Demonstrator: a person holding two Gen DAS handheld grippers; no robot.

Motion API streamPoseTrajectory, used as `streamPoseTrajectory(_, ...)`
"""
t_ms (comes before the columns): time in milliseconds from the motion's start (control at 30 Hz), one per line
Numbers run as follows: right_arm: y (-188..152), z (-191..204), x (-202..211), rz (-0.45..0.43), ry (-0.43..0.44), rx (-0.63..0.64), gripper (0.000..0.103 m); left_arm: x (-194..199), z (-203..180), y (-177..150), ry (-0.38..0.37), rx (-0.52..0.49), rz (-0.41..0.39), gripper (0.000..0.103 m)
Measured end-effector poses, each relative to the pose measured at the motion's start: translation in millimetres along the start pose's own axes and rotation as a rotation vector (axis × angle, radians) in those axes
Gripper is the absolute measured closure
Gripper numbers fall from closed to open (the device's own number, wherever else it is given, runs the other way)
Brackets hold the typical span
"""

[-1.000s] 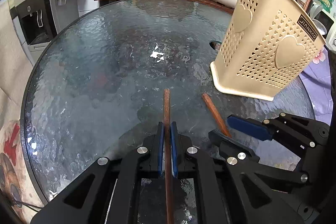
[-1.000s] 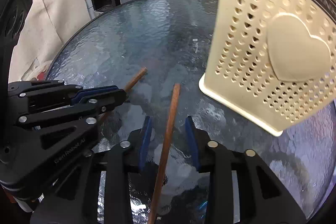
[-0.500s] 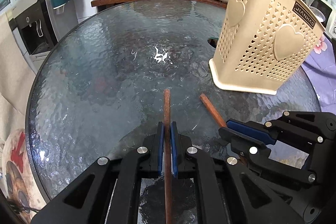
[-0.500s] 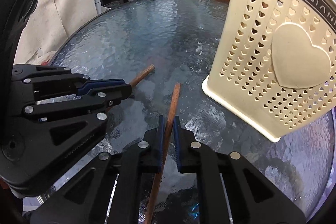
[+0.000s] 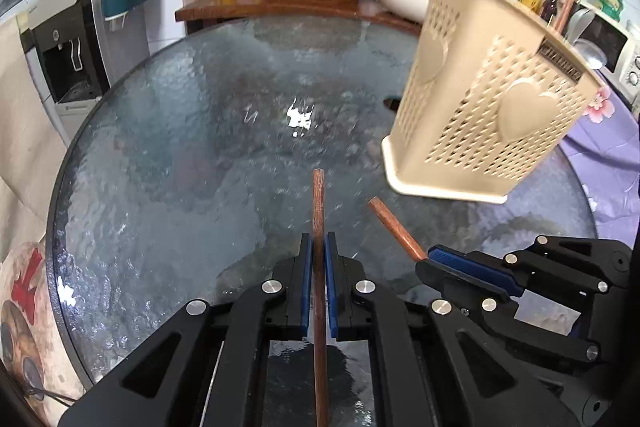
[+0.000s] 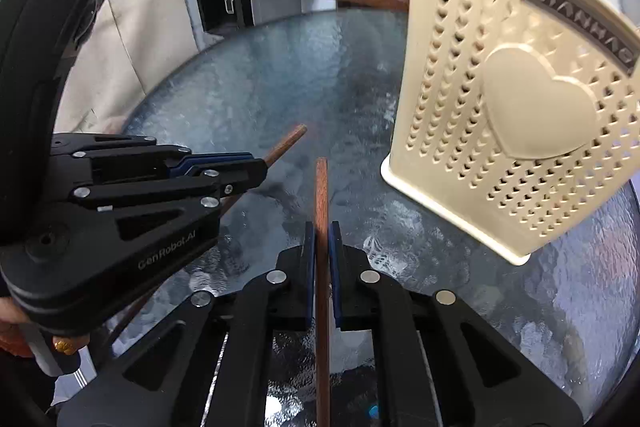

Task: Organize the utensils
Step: 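Lift both wooden chopsticks and lower them into the cream holder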

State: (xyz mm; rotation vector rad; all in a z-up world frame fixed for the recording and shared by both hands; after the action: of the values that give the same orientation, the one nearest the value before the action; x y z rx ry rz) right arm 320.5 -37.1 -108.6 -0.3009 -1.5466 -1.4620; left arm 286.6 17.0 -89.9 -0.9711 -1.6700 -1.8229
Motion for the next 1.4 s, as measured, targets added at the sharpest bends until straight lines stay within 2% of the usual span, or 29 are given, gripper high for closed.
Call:
streamPoseTrajectory(333, 8, -12, 52, -0.114, 0.081, -0.052, 0.096, 41, -14, 20, -0.047, 0.003, -0.099, 0.097)
streamPoseTrajectory(733, 26, -33, 154, -0.301, 0.221, -0.152, 0.096, 108, -45, 53, -0.111, -0.056, -0.265, 0.097)
streamPoseTrajectory(1000, 30, -42, 188, -0.361, 0.234, -0.167, 0.096, 133, -61, 63, -0.169, -0.090, -0.320, 0.097)
streamPoseTrajectory(1200, 29, -39, 201, -0.386, 0.236, -0.153, 0.096, 141, -69, 63, -0.202, -0.103, -0.332, 0.097)
streamPoseTrajectory(1400, 28, -34, 209, -0.401, 0.223, -0.126, 0.096, 148, -71, 66, -0.205, -0.115, -0.348, 0.097)
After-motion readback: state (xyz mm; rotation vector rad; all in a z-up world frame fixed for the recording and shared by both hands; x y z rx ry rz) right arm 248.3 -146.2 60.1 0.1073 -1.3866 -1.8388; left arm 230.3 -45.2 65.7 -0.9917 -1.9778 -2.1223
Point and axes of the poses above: each gripper's, at about its wrist camera, not at the fingertips, and x roughly against the way its jaws point, z to its left, y to its top, the point moved 8 cm from there along -x, roughly the way its jaws point, and after that the axes turned 11 degrees about -x, right-handed, at the moved point
